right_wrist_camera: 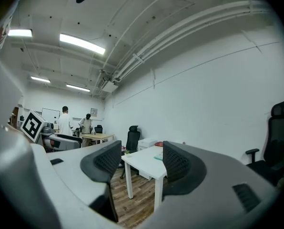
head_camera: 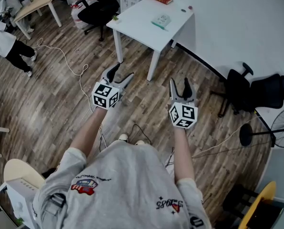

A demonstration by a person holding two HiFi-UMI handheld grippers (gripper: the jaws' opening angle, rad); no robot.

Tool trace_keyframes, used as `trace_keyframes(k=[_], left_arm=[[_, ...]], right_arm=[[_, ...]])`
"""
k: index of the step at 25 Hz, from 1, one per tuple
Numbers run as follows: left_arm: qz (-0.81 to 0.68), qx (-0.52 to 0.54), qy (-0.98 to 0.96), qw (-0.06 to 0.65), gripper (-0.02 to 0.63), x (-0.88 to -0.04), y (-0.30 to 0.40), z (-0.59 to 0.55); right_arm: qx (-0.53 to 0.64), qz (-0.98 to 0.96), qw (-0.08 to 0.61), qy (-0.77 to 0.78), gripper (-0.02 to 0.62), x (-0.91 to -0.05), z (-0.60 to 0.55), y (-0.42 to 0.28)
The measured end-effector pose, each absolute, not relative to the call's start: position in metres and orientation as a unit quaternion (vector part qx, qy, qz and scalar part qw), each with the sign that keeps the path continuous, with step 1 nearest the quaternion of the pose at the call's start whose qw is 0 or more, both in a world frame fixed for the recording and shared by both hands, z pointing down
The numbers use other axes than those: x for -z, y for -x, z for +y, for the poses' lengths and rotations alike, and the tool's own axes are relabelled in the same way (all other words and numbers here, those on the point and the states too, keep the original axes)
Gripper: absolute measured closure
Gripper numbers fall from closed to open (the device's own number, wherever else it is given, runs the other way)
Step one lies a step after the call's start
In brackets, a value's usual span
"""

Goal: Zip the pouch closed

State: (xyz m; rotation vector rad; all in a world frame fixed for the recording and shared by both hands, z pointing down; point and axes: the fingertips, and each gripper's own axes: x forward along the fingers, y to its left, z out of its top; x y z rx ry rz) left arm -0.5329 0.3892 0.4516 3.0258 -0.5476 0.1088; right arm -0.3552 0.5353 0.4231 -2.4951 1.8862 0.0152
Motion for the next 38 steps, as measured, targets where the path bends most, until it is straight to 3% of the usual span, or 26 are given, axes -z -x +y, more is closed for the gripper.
trace_keyframes(k=[20, 38], left_arm=[[-0.176, -0.047, -0.982, 0.046, 0.301, -0.472, 0.492, 0.443], [-0.156, -0.037, -0.986, 0.053, 0.301, -0.481, 0.383, 0.288]], right_arm=[[0.015, 0.614, 0.009, 0.789, 0.331, -0.446, 0.576, 0.309], [0.021, 0.599, 0.002, 0.800, 0.331, -0.457, 0.428, 0.210]])
